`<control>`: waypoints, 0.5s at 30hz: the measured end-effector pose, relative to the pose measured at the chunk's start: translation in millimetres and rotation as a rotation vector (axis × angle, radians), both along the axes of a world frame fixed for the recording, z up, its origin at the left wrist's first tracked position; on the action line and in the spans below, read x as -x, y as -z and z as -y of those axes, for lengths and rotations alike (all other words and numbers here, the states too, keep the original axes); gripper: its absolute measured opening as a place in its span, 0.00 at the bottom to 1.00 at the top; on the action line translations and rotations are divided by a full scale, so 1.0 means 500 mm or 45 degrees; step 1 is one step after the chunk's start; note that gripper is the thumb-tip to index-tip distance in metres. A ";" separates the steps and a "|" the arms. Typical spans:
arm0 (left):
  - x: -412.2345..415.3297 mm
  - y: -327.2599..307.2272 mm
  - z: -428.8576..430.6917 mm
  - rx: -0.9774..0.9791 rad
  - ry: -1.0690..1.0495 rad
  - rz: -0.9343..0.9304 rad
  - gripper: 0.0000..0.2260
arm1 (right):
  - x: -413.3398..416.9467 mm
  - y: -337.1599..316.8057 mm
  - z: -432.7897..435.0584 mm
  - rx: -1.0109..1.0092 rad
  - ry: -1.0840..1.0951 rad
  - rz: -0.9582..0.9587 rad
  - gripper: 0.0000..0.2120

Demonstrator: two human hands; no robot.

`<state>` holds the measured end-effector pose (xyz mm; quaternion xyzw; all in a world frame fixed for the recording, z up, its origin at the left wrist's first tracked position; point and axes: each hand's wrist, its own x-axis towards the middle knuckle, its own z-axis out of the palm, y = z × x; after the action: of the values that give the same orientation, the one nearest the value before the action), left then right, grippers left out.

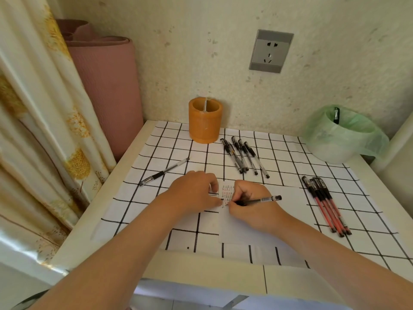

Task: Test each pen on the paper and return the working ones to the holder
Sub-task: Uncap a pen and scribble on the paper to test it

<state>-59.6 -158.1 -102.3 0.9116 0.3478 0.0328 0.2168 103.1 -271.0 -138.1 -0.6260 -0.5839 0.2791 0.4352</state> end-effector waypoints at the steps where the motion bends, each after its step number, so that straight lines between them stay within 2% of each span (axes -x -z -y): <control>1: 0.000 -0.001 0.000 0.004 -0.001 -0.005 0.13 | 0.000 0.000 0.000 0.004 -0.002 -0.005 0.08; 15: -0.001 -0.002 0.000 0.014 -0.018 -0.014 0.13 | 0.003 -0.010 0.002 0.059 -0.010 -0.026 0.07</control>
<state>-59.3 -158.3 -101.1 0.9081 0.3555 0.0273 0.2198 101.4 -272.0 -133.2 -0.6305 -0.5753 0.3007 0.4255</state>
